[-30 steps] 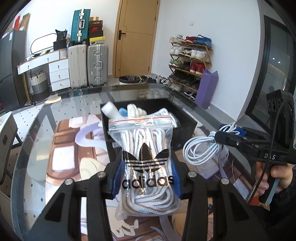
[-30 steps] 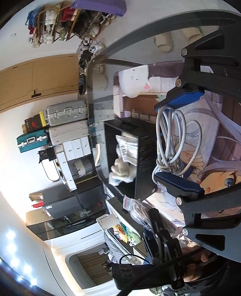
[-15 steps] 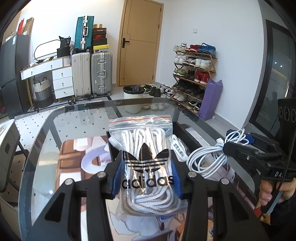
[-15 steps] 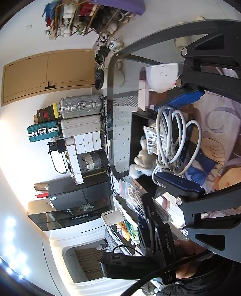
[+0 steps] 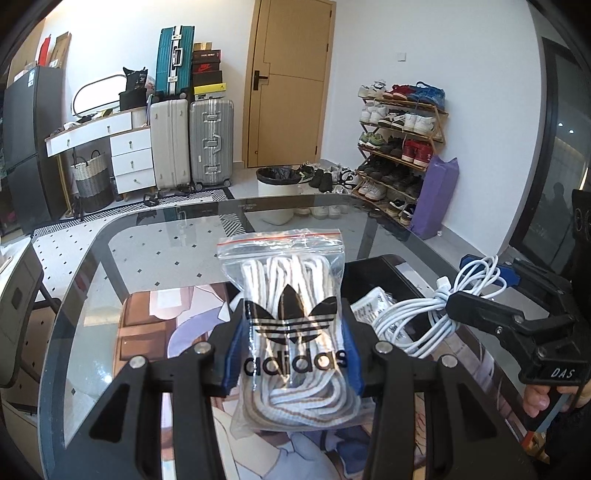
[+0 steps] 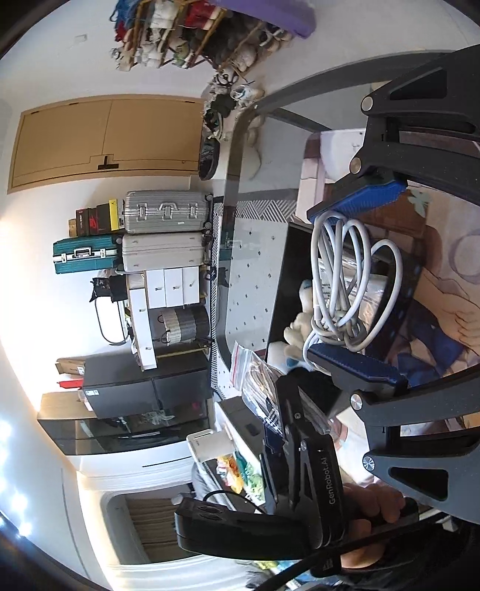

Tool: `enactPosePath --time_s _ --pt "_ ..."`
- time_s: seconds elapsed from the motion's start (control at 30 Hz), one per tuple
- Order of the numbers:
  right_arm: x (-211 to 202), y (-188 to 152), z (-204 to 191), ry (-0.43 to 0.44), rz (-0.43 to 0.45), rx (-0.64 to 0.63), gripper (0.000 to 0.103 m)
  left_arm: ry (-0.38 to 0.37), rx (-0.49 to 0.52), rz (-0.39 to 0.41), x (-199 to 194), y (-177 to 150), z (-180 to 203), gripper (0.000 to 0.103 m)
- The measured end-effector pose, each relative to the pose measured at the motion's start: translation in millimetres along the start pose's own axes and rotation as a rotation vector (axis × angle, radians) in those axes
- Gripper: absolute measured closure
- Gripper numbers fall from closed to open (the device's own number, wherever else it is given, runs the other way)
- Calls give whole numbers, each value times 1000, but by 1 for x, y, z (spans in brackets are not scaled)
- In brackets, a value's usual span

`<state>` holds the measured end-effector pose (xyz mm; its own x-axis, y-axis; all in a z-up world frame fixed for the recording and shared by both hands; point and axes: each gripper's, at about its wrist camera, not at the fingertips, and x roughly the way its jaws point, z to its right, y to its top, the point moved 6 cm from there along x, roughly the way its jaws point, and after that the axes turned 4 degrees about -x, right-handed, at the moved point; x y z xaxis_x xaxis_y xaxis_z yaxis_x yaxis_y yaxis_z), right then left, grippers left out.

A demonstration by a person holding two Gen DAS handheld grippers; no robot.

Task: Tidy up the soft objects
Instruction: 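Carry the lace bag and the cable coil up over the black box, then open the right tool to drop the cable into the box while the left tool drops the lace bag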

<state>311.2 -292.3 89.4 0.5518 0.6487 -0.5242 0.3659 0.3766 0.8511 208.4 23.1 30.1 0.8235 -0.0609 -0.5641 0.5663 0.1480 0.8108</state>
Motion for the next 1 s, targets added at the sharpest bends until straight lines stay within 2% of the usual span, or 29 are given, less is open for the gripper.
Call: enactPosePath --time_s 0.5,0.7,1.0 --pt "48 6 -13 -5 -82 -157 36 -7 34 -29 32 6 6 59" --pt "67 1 -21 63 -120 -190 36 -27 58 -54 39 2 8 59" --pt "84 -3 -22 95 -135 -211 35 -46 76 -74 40 -2 8 58"
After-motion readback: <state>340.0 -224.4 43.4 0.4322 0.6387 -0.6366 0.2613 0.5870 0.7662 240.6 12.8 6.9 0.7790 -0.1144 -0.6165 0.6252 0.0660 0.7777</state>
